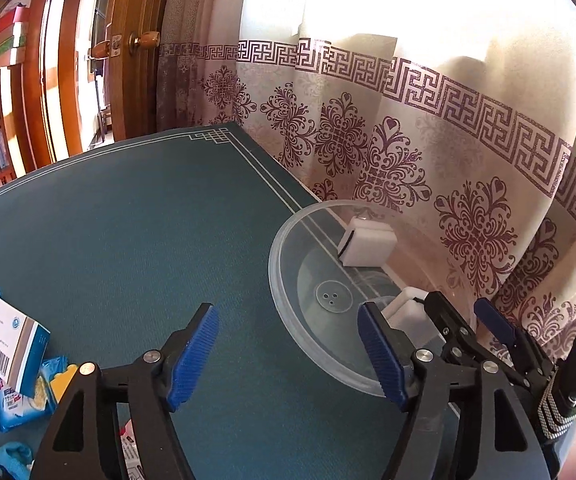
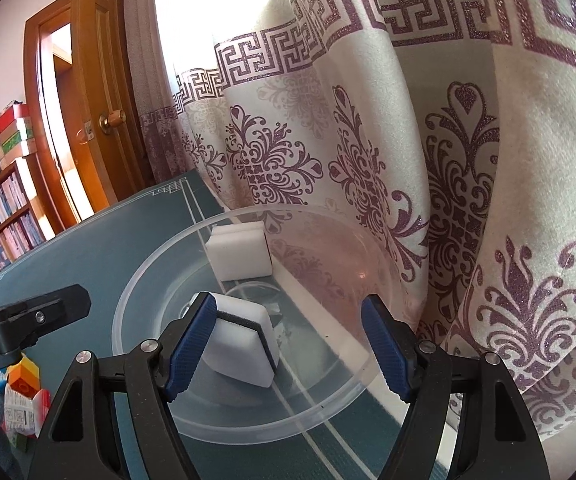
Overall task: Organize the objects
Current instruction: 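Move the right gripper back toward the red-edged snack packet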
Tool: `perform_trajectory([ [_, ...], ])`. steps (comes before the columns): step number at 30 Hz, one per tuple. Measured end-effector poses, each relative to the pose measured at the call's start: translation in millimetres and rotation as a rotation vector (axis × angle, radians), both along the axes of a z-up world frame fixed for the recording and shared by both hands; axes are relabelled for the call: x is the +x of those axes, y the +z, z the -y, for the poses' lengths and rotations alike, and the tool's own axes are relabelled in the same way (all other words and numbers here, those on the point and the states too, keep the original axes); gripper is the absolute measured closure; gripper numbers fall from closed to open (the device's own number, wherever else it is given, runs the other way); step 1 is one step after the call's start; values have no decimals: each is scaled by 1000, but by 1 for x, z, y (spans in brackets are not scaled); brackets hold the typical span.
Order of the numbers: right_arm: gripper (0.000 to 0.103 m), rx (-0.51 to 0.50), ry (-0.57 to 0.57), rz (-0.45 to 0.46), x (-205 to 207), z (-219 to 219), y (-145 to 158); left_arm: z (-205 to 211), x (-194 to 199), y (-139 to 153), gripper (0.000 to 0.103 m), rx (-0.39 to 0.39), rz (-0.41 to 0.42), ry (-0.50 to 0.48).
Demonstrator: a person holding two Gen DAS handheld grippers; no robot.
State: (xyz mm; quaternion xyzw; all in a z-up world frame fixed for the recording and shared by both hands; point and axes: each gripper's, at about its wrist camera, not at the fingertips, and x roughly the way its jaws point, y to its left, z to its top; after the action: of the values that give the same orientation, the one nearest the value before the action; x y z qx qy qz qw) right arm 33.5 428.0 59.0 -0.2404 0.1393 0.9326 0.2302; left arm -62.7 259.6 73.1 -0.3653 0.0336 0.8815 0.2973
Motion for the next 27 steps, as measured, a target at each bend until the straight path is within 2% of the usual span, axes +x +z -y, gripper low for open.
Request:
perform_trajectory([
  [7,25,159,8,58,-13,16,10,25,18,-2,27,-16,2,23],
  [11,25,276,46,110,-27,26,17,46,29,-9,26,-2,56,37],
  [15,25,283,39,152,-48,10,25,64,37,-10,26,22,77,54],
  [18,25,270,28,111,-48,1,38,79,40,-6,26,42,74,76],
  [22,25,301,41,32,-30,12,54,97,41,-3,26,60,70,111],
  [27,25,311,62,9,-16,32,57,120,42,-9,24,49,62,171],
])
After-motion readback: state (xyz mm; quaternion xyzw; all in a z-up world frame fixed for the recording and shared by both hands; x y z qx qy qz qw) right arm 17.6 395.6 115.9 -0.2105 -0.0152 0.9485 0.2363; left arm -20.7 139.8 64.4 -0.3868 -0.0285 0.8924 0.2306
